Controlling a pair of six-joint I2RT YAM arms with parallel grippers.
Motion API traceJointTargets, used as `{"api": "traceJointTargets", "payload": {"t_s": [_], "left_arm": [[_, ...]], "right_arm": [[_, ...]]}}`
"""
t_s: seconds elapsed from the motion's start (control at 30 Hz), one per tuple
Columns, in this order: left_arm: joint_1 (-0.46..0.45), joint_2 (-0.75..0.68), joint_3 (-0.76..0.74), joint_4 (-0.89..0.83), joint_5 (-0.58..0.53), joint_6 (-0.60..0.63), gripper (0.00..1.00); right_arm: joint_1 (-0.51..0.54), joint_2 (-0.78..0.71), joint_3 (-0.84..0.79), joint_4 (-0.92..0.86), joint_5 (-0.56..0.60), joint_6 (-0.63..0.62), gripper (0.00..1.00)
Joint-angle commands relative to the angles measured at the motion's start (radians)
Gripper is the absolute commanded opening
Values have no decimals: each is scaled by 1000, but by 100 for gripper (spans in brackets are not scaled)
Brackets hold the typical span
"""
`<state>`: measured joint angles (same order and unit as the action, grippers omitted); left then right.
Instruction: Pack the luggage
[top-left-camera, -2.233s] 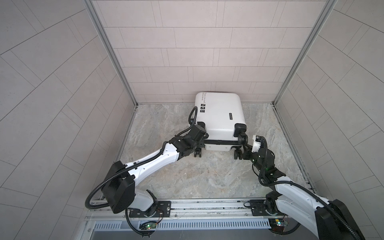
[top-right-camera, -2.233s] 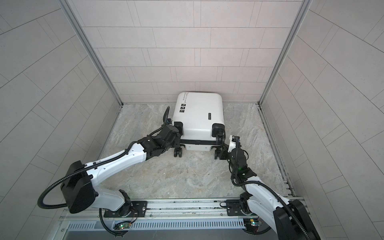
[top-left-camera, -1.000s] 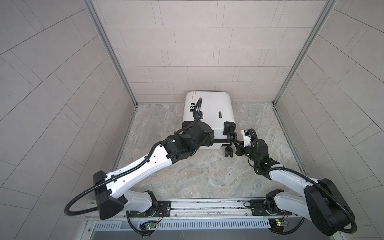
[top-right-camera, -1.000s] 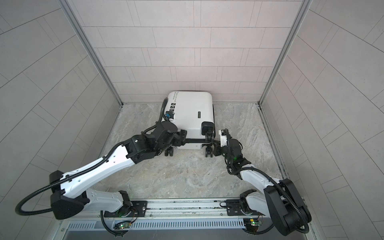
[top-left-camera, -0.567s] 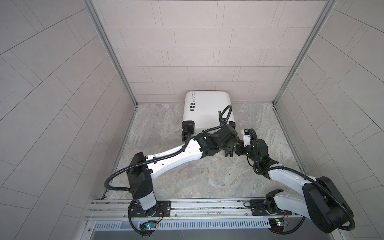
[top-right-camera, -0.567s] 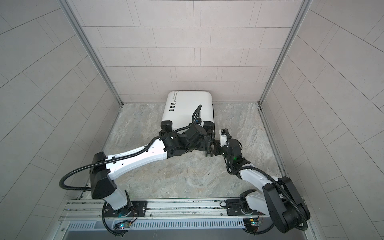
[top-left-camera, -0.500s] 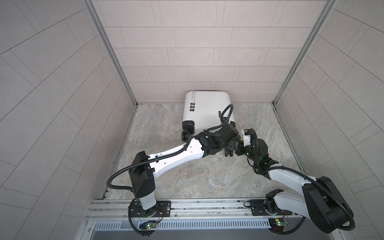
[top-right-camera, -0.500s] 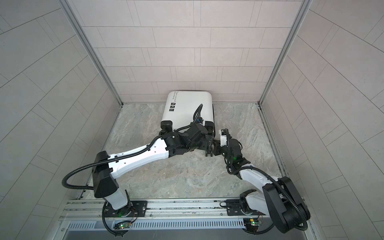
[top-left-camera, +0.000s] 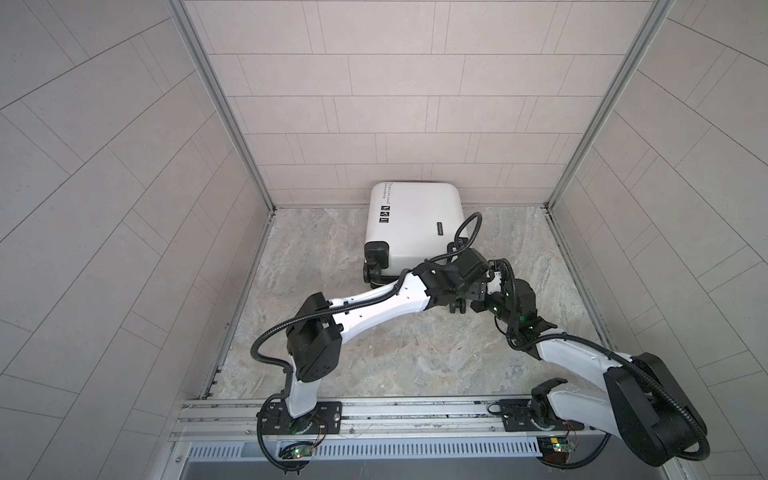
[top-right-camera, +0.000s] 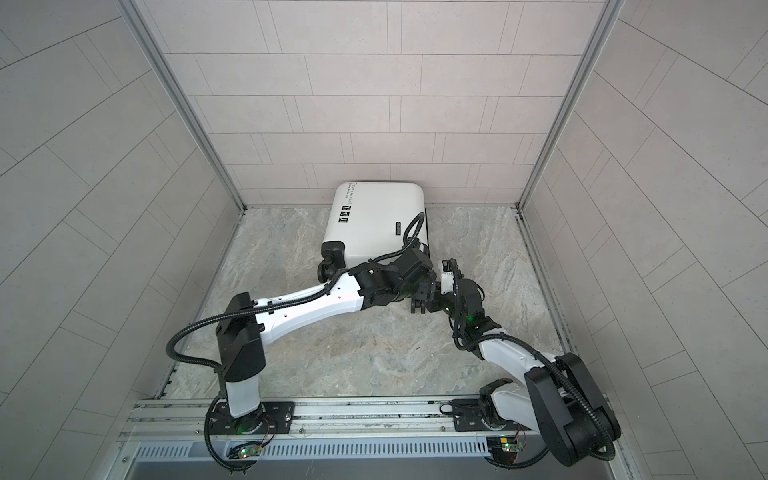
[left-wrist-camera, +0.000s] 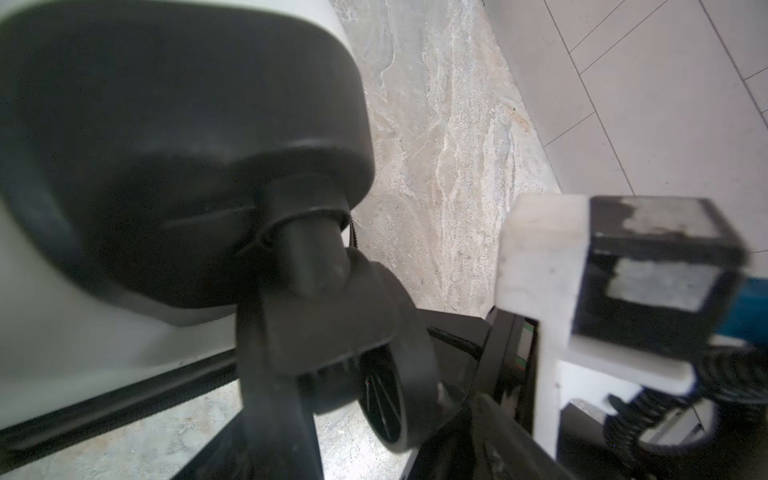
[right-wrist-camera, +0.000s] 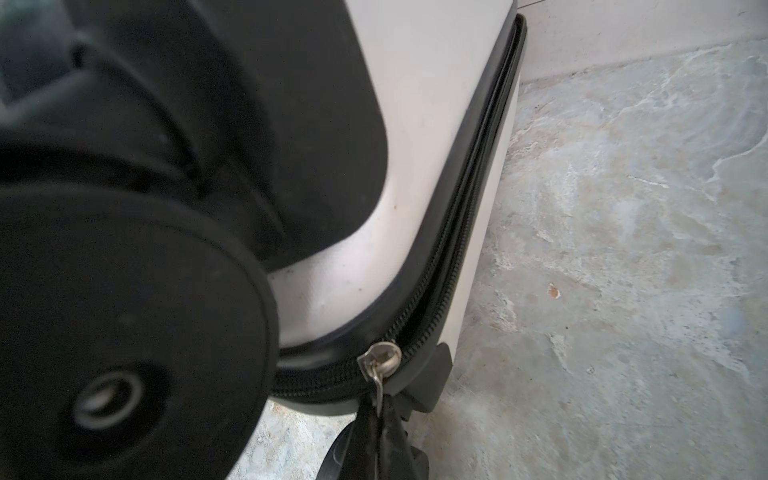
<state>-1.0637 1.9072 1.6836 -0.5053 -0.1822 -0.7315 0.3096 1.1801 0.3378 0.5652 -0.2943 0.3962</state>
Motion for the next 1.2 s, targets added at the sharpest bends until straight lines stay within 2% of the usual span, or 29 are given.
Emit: {"api": "traceJointTargets", "payload": {"t_s": [0.0, 0.53, 0.8, 0.87, 0.93, 1.07, 1.1, 1.17], "left_arm": [[-5, 11, 34, 5, -60, 1, 78], [8, 56, 57, 22, -83, 35, 62], [11, 55, 54, 13, -100, 51, 51], [13, 53, 51, 20, -86, 66, 45], [13, 48, 48, 23, -71, 79, 35], [14, 37, 47, 14, -58, 102, 4], [13, 33, 44, 9, -57, 107, 0], [13, 18, 34, 5, -59, 115, 0]], "right_arm": [[9, -3, -15, 19, 1, 3, 0], [10, -8, -13, 19, -1, 4, 0], [10, -8, -10, 20, -1, 4, 0], [10, -10, -6, 14, -2, 4, 0], [10, -17, -5, 5, 2, 4, 0], [10, -37, -5, -8, 16, 0, 0], [10, -39, -4, -11, 19, -2, 0], [9, -40, 1, -14, 19, -2, 0]]}}
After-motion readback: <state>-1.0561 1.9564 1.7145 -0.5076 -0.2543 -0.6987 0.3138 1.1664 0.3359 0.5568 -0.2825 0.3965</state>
